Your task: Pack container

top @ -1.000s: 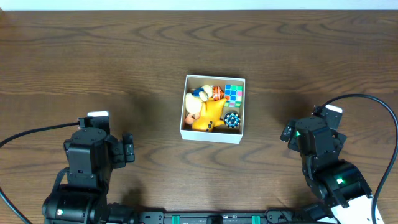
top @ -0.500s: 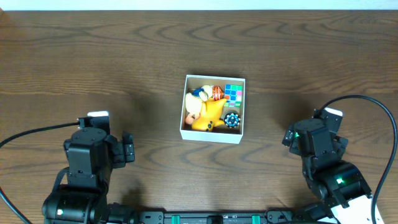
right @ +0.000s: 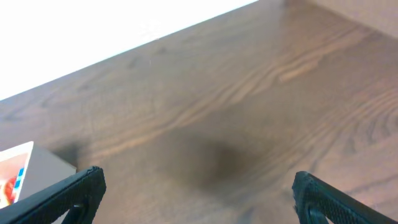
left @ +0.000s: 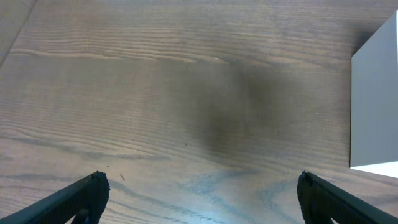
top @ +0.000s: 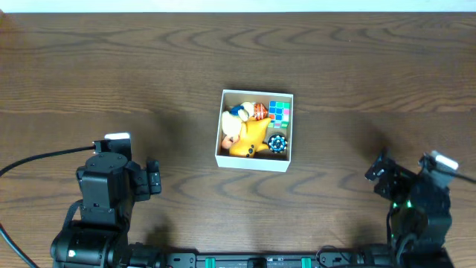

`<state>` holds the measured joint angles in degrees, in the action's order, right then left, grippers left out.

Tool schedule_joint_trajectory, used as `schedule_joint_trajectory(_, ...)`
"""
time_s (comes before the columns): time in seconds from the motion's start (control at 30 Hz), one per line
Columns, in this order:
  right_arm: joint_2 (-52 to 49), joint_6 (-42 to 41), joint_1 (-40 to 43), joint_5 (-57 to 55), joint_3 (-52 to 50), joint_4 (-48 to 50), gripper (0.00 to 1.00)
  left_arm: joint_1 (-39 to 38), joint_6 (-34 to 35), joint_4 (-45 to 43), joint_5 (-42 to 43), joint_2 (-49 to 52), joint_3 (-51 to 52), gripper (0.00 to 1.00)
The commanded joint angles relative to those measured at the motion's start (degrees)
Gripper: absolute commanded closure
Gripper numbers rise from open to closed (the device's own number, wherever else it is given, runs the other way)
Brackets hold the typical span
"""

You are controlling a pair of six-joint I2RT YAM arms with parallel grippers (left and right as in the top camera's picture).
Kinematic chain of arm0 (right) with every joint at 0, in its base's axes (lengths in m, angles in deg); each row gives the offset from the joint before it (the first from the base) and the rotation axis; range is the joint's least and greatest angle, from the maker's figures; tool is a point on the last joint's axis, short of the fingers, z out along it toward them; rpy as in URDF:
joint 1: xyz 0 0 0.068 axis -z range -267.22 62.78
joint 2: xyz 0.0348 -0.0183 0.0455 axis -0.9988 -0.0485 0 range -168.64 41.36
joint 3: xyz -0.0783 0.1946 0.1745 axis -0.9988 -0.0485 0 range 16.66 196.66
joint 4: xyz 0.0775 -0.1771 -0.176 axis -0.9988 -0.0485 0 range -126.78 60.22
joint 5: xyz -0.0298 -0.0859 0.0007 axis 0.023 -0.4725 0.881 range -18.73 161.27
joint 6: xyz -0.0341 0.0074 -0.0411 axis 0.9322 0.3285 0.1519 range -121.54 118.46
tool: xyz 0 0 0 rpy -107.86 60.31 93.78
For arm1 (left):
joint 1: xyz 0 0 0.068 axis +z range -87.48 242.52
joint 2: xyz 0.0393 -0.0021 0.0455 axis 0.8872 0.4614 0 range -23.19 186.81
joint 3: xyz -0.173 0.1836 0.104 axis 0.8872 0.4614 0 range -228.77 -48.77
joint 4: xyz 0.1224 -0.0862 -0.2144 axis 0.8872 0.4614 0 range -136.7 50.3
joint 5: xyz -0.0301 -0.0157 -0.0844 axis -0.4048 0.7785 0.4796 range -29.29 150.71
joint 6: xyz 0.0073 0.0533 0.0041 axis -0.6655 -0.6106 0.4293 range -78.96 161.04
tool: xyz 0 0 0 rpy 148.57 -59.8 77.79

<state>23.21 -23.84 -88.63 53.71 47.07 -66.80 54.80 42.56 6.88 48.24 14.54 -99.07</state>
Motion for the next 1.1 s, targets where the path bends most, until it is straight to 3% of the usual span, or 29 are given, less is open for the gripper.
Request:
schedule_joint_trajectory(0.0,5.4,3.1,2.3,3.1,-6.1,4.3,0.01,0.0,0.5,0.0,-1.1,0.0,-0.2,0.02)
schedule_joint_trajectory(0.37,16.1,4.6,2.9,3.0,-25.6,35.9,0.01,0.0,0.5,0.0,-1.1,0.0,-0.2,0.02)
schedule_joint_trajectory(0.5,17.9,6.0,2.8,3.0,-30.1,43.1,0.01,0.0,0.5,0.0,-1.1,0.0,-0.3,0.02)
schedule_joint_trajectory(0.77,17.9,8.2,2.7,9.0,-30.1,33.0,0.01,0.0,0.5,0.0,-1.1,0.0,-0.3,0.02)
schedule_joint_trajectory(0.87,17.9,12.4,2.4,13.3,-30.1,33.1,0.01,0.0,0.5,0.0,-1.1,0.0,-0.2,0.02)
schedule_joint_trajectory(1.07,16.9,13.0,2.5,16.9,-30.1,32.7,0.01,0.0,0.5,0.0,-1.1,0.0,-0.3,0.02)
